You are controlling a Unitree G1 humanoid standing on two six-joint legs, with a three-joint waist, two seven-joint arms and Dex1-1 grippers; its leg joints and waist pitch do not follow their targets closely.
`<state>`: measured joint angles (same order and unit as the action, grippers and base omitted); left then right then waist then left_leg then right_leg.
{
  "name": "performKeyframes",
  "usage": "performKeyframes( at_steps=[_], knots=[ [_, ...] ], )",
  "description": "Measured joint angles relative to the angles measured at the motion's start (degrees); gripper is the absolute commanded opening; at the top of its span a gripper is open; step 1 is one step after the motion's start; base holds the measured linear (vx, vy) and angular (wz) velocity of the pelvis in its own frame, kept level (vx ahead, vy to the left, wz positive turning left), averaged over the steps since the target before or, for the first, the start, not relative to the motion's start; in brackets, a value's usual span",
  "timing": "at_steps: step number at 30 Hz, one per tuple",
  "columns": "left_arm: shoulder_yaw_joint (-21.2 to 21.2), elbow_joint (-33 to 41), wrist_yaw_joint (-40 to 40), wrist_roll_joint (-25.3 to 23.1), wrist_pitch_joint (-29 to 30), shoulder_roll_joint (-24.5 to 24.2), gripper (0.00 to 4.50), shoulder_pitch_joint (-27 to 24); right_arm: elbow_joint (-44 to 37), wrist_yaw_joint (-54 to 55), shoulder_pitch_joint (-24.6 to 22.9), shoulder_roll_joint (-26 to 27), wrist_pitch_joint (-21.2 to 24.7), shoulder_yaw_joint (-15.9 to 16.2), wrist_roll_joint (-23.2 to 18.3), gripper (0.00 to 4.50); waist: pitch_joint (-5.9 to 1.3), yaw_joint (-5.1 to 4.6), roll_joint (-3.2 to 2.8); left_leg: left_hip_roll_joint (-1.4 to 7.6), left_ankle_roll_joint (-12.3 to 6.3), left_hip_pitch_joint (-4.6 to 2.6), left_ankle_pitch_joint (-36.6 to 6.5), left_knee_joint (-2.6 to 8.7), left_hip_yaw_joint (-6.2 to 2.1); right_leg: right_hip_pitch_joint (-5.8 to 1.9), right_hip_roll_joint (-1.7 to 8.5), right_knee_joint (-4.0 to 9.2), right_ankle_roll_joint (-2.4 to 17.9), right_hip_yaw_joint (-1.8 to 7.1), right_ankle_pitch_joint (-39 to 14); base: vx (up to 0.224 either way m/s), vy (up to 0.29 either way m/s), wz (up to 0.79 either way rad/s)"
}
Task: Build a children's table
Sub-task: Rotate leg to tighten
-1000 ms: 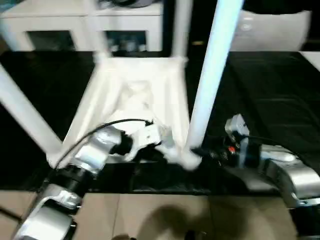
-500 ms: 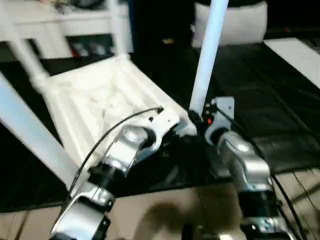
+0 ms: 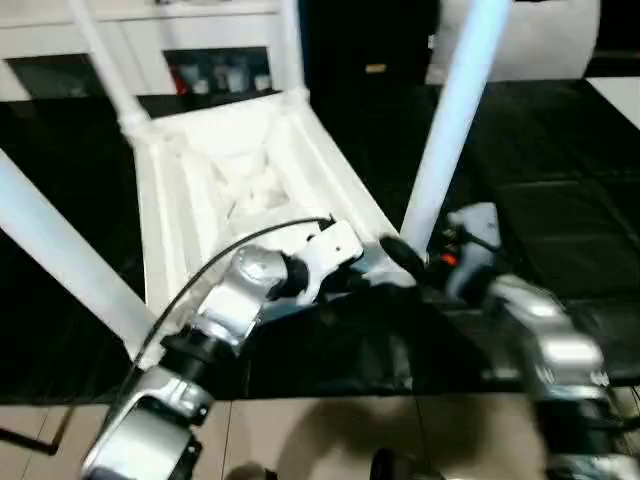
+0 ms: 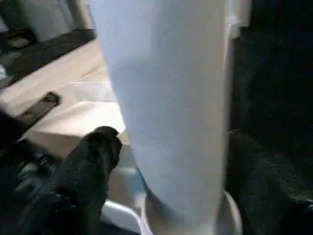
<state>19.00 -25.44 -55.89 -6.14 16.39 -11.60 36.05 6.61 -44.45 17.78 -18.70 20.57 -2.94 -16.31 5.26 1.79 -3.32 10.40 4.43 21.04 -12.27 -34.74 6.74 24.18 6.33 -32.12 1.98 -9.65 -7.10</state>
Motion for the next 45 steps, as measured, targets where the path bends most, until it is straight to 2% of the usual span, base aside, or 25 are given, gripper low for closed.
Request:
performKeyframes(
  at_steps=[5, 8, 12, 17, 20, 26, 31, 33, 40, 45],
  knots=[
    [0.91, -1.47, -7.54, 1.51, -6.12, -5.24, 0.0, -0.26, -0.31, -13.64, -0.26, -8.47, 1.25, 2.2, -2.34, 4.16, 0.01, 0.26, 0.02, 0.21, -0.01, -0.15, 0.05, -0.06, 0.11, -0.19, -0.11, -0.02, -0.01, 0.0, 0.02, 0.0, 0.0, 0.0],
    [1.17, -2.29, -12.94, 2.39, -9.48, -7.49, 0.0, -0.4, 0.3, -20.02, 0.16, -11.16, 0.97, 4.1, -2.7, 4.16, 0.0, 0.67, 0.04, 0.49, -0.08, -0.15, 0.11, -0.08, 0.45, -0.23, -0.12, -0.01, -0.01, -0.01, 0.02, 0.0, 0.0, 0.0],
    [2.81, -2.41, -20.12, 3.88, -13.2, -10.46, 0.0, -0.43, 2.9, -25.89, 2.13, -13.4, -1.17, 7.83, -1.81, 4.01, -0.02, 1.9, 0.09, 0.59, -0.09, -0.09, 0.14, -0.13, 0.67, -0.21, -0.09, -0.03, -0.02, 0.12, 0.02, 0.0, 0.0, 0.0],
    [4.56, -2.4, -26.3, 4.29, -16.99, -12.76, 0.0, -0.32, 3.86, -33.67, 4.51, -14.0, -0.45, 11.51, -2.2, 3.5, -0.18, 3.42, 0.36, 0.57, -0.09, -0.07, 0.11, -0.13, 0.87, -0.13, -0.08, -0.14, 0.09, 0.4, 0.08, 0.0, 0.0, 0.0],
    [5.06, -2.4, -27.79, 4.26, -18.23, -12.81, 0.0, -0.11, 3.87, -36.26, 4.76, -14.05, 0.1, 12.66, -2.34, 3.35, -0.22, 3.95, 0.52, 0.54, -0.09, -0.1, 0.11, -0.13, 1.0, -0.11, -0.08, -0.18, 0.08, 0.59, 0.07, 0.0, 0.0, 0.0],
    [5.72, -3.47, -28.65, 4.24, -19.63, -12.91, 0.0, 0.2, 4.89, -38.41, 5.18, -13.95, 0.07, 14.28, -2.84, 2.78, -0.38, 4.03, 1.05, 0.61, -0.07, -0.5, 0.12, -0.16, 1.48, -0.17, -0.07, -0.44, -0.2, 0.9, -0.1, 0.0, 0.0, 0.0],
    [5.82, -3.64, -29.54, 4.24, -20.29, -12.89, 0.0, 0.2, 4.97, -40.38, 5.29, -13.73, 0.86, 14.82, -3.41, 2.49, -0.37, 4.04, 1.12, 0.62, 0.01, -0.56, 0.17, -0.16, 1.58, -0.19, -0.06, -0.51, -0.21, 0.97, -0.11, 0.0, 0.0, 0.0],
    [5.83, -3.64, -29.72, 4.24, -20.35, -12.9, 0.0, 0.2, 4.98, -40.67, 5.32, -13.73, 1.33, 14.82, -3.43, 2.19, -0.39, 4.05, 1.16, 0.63, 0.02, -0.56, 0.18, -0.16, 1.58, -0.19, -0.06, -0.53, -0.21, 0.97, -0.11, 0.0, 0.0, 0.0],
    [5.77, -3.66, -29.92, 4.63, -20.31, -12.95, 0.0, 0.2, 4.7, -40.65, 5.16, -13.78, 1.74, 14.75, -3.93, 2.04, -0.4, 4.09, 1.18, 0.64, 0.03, -0.57, 0.18, -0.16, 1.59, -0.18, -0.06, -0.57, -0.23, 0.96, -0.12, 0.0, 0.0, 0.0],
    [5.6, -3.66, -29.42, 5.04, -18.45, -12.45, 0.0, 0.18, 2.62, -38.37, 3.25, -13.28, 2.61, 13.71, -4.47, 2.02, -0.41, 4.29, 1.17, 0.66, 0.04, -0.63, 0.19, -0.15, 1.61, -0.2, -0.06, -0.59, -0.24, 0.97, -0.13, 0.0, 0.0, 0.0]
  ],
)
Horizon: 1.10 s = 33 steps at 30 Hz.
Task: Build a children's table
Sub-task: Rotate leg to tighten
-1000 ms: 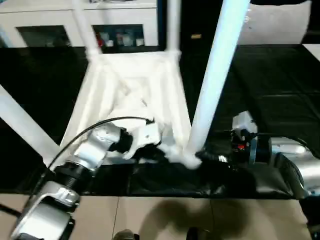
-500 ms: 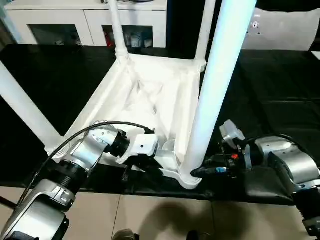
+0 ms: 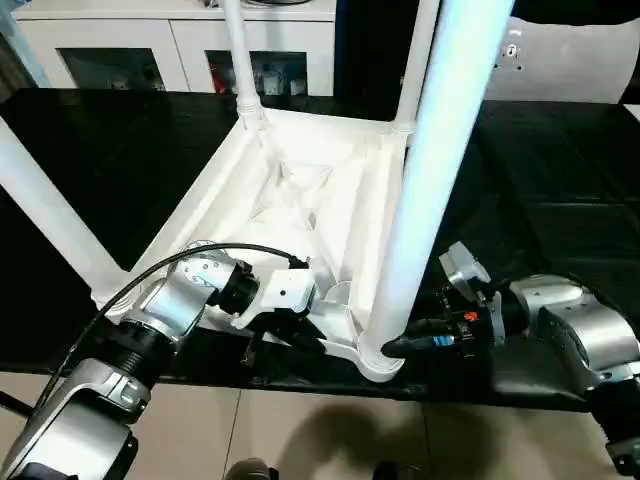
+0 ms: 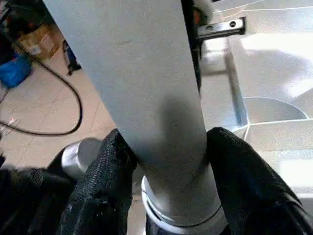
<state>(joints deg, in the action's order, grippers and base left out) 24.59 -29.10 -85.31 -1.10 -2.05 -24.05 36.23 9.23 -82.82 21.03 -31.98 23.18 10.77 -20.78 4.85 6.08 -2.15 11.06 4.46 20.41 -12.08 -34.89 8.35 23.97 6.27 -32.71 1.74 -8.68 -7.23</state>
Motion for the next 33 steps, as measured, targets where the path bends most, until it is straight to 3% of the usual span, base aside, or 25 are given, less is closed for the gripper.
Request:
performKeyframes(
  at_steps=[2, 5, 8, 11, 13, 17, 19, 22, 25, 26, 29, 33],
  knots=[
    [-0.93, 0.15, 3.14, -0.85, 3.08, 0.66, 0.0, -0.13, -1.89, 5.05, -2.41, 2.01, 1.22, -2.37, 0.02, 2.02, -0.03, -0.03, -0.03, -0.01, 0.15, -0.16, 0.08, 0.02, 0.04, -0.09, 0.0, -0.05, 0.0, 0.05, 0.0, 0.0, 0.0, 0.0],
    [-2.7, 0.87, 8.79, -2.23, 7.76, 1.81, 0.0, -0.63, -3.0, 14.11, -3.67, 5.63, 1.89, -4.75, 1.88, 2.01, -0.06, -1.21, -0.03, 0.0, 0.71, -0.44, 0.06, 0.08, 0.11, -0.28, 0.0, -0.03, -0.01, 0.02, -0.01, 0.0, 0.0, 0.0],
    [-5.07, 2.18, 18.77, -4.4, 15.4, 5.78, 0.0, -0.9, -3.95, 30.64, -3.62, 13.1, 4.0, -8.86, 5.6, 1.96, -0.1, -4.16, -0.03, 0.01, 0.82, -0.43, 0.13, 0.02, 0.02, -0.3, -0.04, 0.45, -0.03, -0.43, 0.0, 0.0, 0.0, 0.0],
    [-6.24, 3.26, 26.32, -4.88, 20.86, 10.39, 0.0, -1.58, -4.32, 43.59, -2.94, 18.58, 5.83, -10.95, 8.34, 1.94, -0.26, -6.79, -0.41, 0.83, 0.82, -0.33, 0.11, 0.06, -0.35, -1.2, -0.2, 2.43, -0.06, -2.39, 0.02, 0.0, 0.0, 0.0],
    [-6.84, 3.48, 29.84, -5.29, 22.97, 12.13, 0.0, -1.65, -4.67, 49.83, -2.51, 21.74, 6.67, -11.53, 9.94, 1.94, -0.24, -7.6, -0.6, 1.2, 0.82, -0.35, 0.11, 0.12, -0.69, -1.7, -0.08, 3.14, -0.06, -3.33, 0.02, 0.0, 0.0, 0.0],
    [-8.38, 3.48, 37.38, -6.63, 25.82, 16.33, 0.0, -1.62, -3.84, 61.08, -0.78, 27.76, 7.16, -13.37, 12.01, 1.94, -0.11, -9.16, -0.87, 1.04, 0.82, -0.46, 0.09, 0.21, -1.25, -2.0, -0.03, 3.56, -0.08, -3.45, 0.04, 0.0, 0.0, 0.0],
    [-8.5, 3.9, 38.96, -6.72, 26.73, 17.47, 0.0, -1.63, -3.49, 62.81, -0.72, 28.49, 5.86, -13.64, 12.53, 2.49, -0.11, -9.37, -0.87, 0.87, 0.8, -0.38, 0.08, 0.21, -1.35, -1.98, 0.08, 3.56, -0.15, -3.42, 0.08, 0.0, 0.0, 0.0],
    [-8.03, 5.22, 39.87, -7.02, 28.1, 18.52, 0.0, -1.69, -3.37, 64.32, -0.72, 29.32, 4.63, -14.29, 12.7, 2.65, -0.11, -9.76, -0.88, 0.74, 0.56, 0.0, -0.07, 0.32, -1.35, -1.93, 0.15, 3.54, -0.23, -3.25, 0.21, 0.0, 0.0, 0.0],
    [-6.96, 6.65, 39.42, -6.73, 28.13, 18.76, 0.0, -1.86, -3.39, 64.31, -0.72, 28.95, 3.97, -14.83, 12.41, 2.91, -0.17, -8.84, -0.78, 0.41, 0.4, 0.3, -0.24, 0.31, -1.35, -1.36, 0.29, 2.85, -0.01, -2.68, 1.05, 0.038, -0.012, 0.04],
    [-6.81, 7.08, 39.17, -6.32, 28.1, 18.75, 0.0, -1.86, -3.44, 64.05, -0.71, 28.6, 3.73, -14.87, 12.33, 3.19, -0.19, -8.44, -0.76, 0.29, 0.25, 0.52, -0.2, 0.25, -1.27, -0.83, 0.31, 2.15, 0.11, -2.37, 0.99, 0.057, -0.021, 0.05],
    [-6.56, 7.51, 37.45, -5.69, 26.5, 17.76, 0.0, -1.85, -4.17, 59.65, -1.08, 25.26, 3.54, -14.67, 11.16, 3.36, -0.2, -6.96, -0.77, 0.36, 0.23, 0.79, -0.19, 0.32, -1.07, 0.1, 0.23, 1.06, 0.38, -2.04, 0.41, 0.0, 0.0, 0.0],
    [-6.16, 7.1, 34.32, -5.28, 24.2, 15.45, 0.0, -1.9, -4.75, 51.33, -2.43, 20.74, 3.01, -14.17, 8.55, 3.67, -0.19, -5.46, -0.77, 0.65, 0.2, 0.66, -0.15, 0.27, -0.63, 0.43, -0.01, 0.5, 0.49, -1.82, 0.04, 0.0, 0.0, 0.0]
  ],
)
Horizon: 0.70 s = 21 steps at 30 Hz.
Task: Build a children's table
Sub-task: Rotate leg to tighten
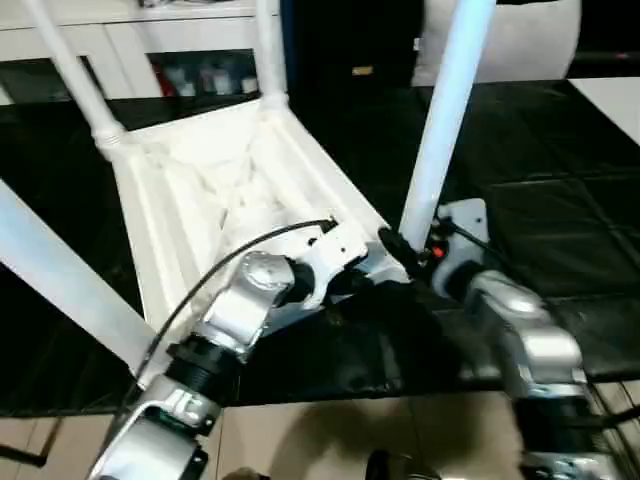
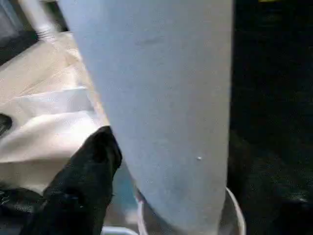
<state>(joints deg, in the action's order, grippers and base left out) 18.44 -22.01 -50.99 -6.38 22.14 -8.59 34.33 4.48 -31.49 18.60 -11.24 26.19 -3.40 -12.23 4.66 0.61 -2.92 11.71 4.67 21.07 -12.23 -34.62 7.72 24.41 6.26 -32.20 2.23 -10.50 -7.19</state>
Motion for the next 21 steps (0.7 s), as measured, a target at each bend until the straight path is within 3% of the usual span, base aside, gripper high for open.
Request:
performKeyframes(
  at_steps=[3, 9, 14, 21],
  knots=[
    [0.57, -0.91, -5.3, 1.02, -3.89, -3.5, 0.0, -0.25, -0.11, -11.75, -1.17, -7.88, -1.07, 1.1, -2.53, 3.97, 0.01, 1.15, -0.01, 0.08, -0.05, -0.18, 0.06, -0.08, 0.31, -0.02, -0.11, 0.0, -0.02, 0.33, 0.06, 0.0, 0.0, 0.0],
    [1.99, -3.19, -14.4, 2.42, -10.45, -8.65, 0.0, -0.12, -1.3, -27.44, -0.58, -15.73, -1.02, 3.06, -6.78, 4.47, 0.02, 1.68, 0.03, 0.1, 0.15, -0.71, 0.19, -0.13, 0.58, -0.64, -0.06, 0.18, -0.08, 0.55, 0.08, 0.0, 0.0, 0.0],
    [3.22, -4.23, -22.48, 3.43, -16.33, -12.4, 0.0, -0.05, 0.61, -36.58, 0.49, -19.86, -2.34, 6.06, -7.01, 4.47, -0.01, 2.64, 0.11, 0.09, 0.13, -0.86, 0.2, -0.12, 0.66, -0.83, -0.04, 0.19, -0.14, 0.69, 0.06, 0.0, 0.0, 0.0],
    [6.01, -4.22, -30.37, 4.38, -21.49, -14.64, 0.0, 0.51, 1.26, -45.82, 2.08, -21.66, -3.33, 10.08, -7.87, 3.82, -0.08, 4.79, 0.27, 0.06, 0.11, -0.66, 0.2, 0.03, 0.68, -0.69, -0.04, 0.06, -0.29, 0.87, -0.04, 0.0, 0.0, 0.0]
  ],
)
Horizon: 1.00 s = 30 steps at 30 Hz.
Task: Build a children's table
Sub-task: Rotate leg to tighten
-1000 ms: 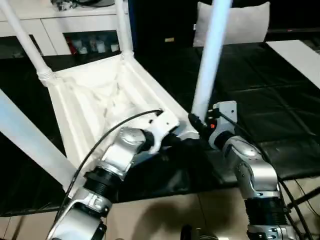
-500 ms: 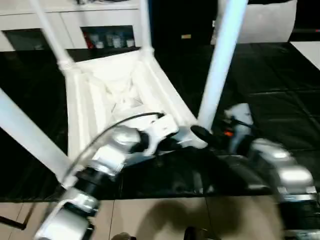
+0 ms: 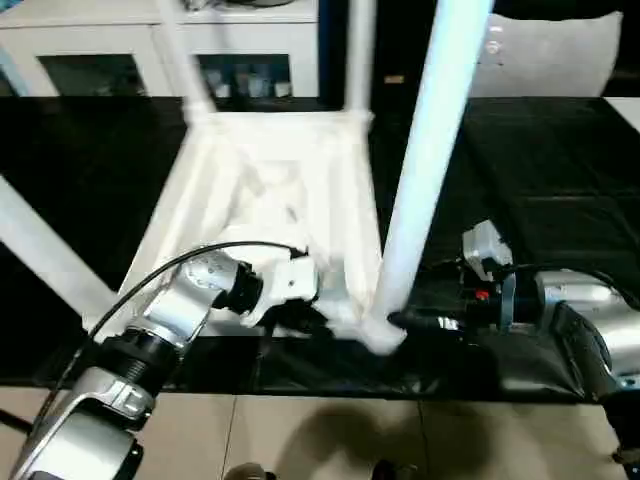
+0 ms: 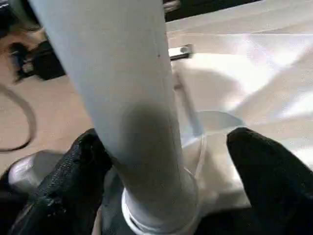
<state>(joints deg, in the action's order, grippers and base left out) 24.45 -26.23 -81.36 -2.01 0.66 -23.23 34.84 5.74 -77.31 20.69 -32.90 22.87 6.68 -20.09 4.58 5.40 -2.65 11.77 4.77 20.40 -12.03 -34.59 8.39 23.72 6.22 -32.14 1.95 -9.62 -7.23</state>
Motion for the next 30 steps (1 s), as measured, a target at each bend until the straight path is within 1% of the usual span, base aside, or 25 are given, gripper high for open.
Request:
performKeyframes(
  at_steps=[5, 6, 8, 9, 12, 13, 14, 20, 22, 25, 28, 30],
  knots=[
    [0.97, -0.61, -2.29, 0.0, -2.03, -0.31, 0.0, 0.64, 1.18, -3.82, 0.34, -0.22, 0.01, 2.53, -0.35, 3.38, 0.02, 0.11, 0.09, -0.02, 0.0, 0.01, 0.01, -0.02, 0.16, 0.11, -0.01, -0.07, 0.0, 0.19, 0.0, 0.0, 0.0, 0.0],
    [1.12, -0.62, -2.46, 0.03, -2.28, -0.27, 0.0, 0.64, 1.38, -4.35, 0.34, -0.37, 0.04, 2.91, -0.35, 3.38, 0.02, 0.14, 0.1, -0.02, 0.0, 0.01, 0.01, -0.02, 0.16, 0.11, -0.01, -0.08, 0.0, 0.2, 0.0, 0.0, 0.0, 0.0],
    [1.3, -0.83, -2.91, 0.03, -2.96, -0.19, 0.0, 0.68, 1.39, -5.69, 0.35, -0.51, 0.15, 3.28, -0.43, 3.12, 0.02, 0.16, 0.11, 0.0, 0.01, -0.02, 0.02, -0.02, 0.23, 0.09, -0.01, -0.1, -0.01, 0.24, 0.0, 0.0, 0.0, 0.0],
    [1.3, -1.04, -2.99, 0.03, -3.23, -0.12, 0.0, 0.71, 1.39, -5.93, 0.35, -0.52, 0.23, 3.41, -0.46, 3.12, 0.03, 0.14, 0.13, 0.0, 0.01, -0.04, 0.02, -0.02, 0.26, 0.09, -0.01, -0.1, -0.01, 0.26, 0.0, 0.0, 0.0, 0.0],
    [1.34, -1.21, -3.19, 0.03, -3.53, -0.1, 0.0, 0.77, 1.37, -6.72, 0.35, -0.58, 0.44, 3.95, -0.71, 2.79, 0.03, 0.02, 0.18, 0.0, 0.01, -0.09, 0.02, -0.02, 0.35, 0.09, -0.01, -0.1, -0.01, 0.36, 0.0, 0.0, 0.0, 0.0],
    [1.34, -1.32, -3.24, 0.03, -3.61, -0.08, 0.0, 0.82, 1.37, -6.81, 0.35, -0.57, 0.6, 4.03, -0.75, 2.79, 0.03, 0.01, 0.19, 0.0, 0.01, -0.09, 0.02, -0.02, 0.37, 0.1, -0.01, -0.1, -0.01, 0.38, 0.0, 0.0, 0.0, 0.0],
    [1.35, -1.66, -3.33, 0.05, -3.8, 0.0, 0.0, 0.97, 1.37, -6.98, 0.35, -0.59, 0.78, 4.1, -0.79, 2.59, 0.03, 0.01, 0.19, -0.01, 0.01, -0.1, 0.02, -0.02, 0.38, 0.1, -0.02, -0.1, -0.01, 0.41, 0.0, 0.0, 0.0, 0.0],
    [1.19, -2.44, -3.33, 0.17, -4.05, 0.28, 0.0, 1.27, 1.21, -6.99, 0.71, -0.91, 1.98, 4.41, -0.93, 2.16, 0.04, 0.02, 0.21, -0.01, 0.03, -0.13, 0.04, -0.02, 0.42, 0.07, -0.02, -0.1, -0.02, 0.47, 0.0, 0.0, 0.0, 0.0],
    [0.82, -2.44, -3.22, 0.58, -2.89, 0.49, 0.0, 1.27, 0.76, -6.15, 0.46, -0.75, 3.21, 4.0, -1.72, 2.13, 0.04, 0.02, 0.21, -0.01, 0.05, -0.18, 0.05, -0.02, 0.47, 0.07, -0.02, -0.1, -0.02, 0.52, 0.0, 0.0, 0.0, 0.0],
    [0.06, -2.24, -2.53, 1.18, -0.55, 0.7, 0.0, 1.27, -0.83, -3.12, -0.69, 0.57, 5.2, 2.42, -2.57, 2.11, 0.03, -0.19, 0.19, -0.01, 0.13, -0.26, 0.09, -0.01, 0.53, 0.04, -0.03, -0.1, -0.02, 0.56, 0.01, 0.0, 0.0, 0.0],
    [-1.29, -2.06, 1.14, 0.53, 2.5, 1.04, 0.0, 1.26, -2.45, 3.63, -1.9, 3.06, 6.61, 0.11, -2.31, 2.11, 0.04, -0.6, 0.21, 0.0, 0.35, -0.32, 0.12, 0.02, 0.57, 0.03, -0.06, -0.1, -0.03, 0.59, 0.01, 0.0, 0.0, 0.0],
    [-2.18, -2.01, 4.36, -0.39, 4.85, 1.26, 0.0, 1.26, -2.88, 9.65, -2.37, 5.76, 7.07, -1.26, -1.14, 2.09, 0.06, -1.7, 0.24, 0.0, 0.46, -0.37, 0.13, 0.01, 0.6, 0.03, -0.07, -0.09, -0.05, 0.58, 0.02, 0.0, 0.0, 0.0]
  ],
)
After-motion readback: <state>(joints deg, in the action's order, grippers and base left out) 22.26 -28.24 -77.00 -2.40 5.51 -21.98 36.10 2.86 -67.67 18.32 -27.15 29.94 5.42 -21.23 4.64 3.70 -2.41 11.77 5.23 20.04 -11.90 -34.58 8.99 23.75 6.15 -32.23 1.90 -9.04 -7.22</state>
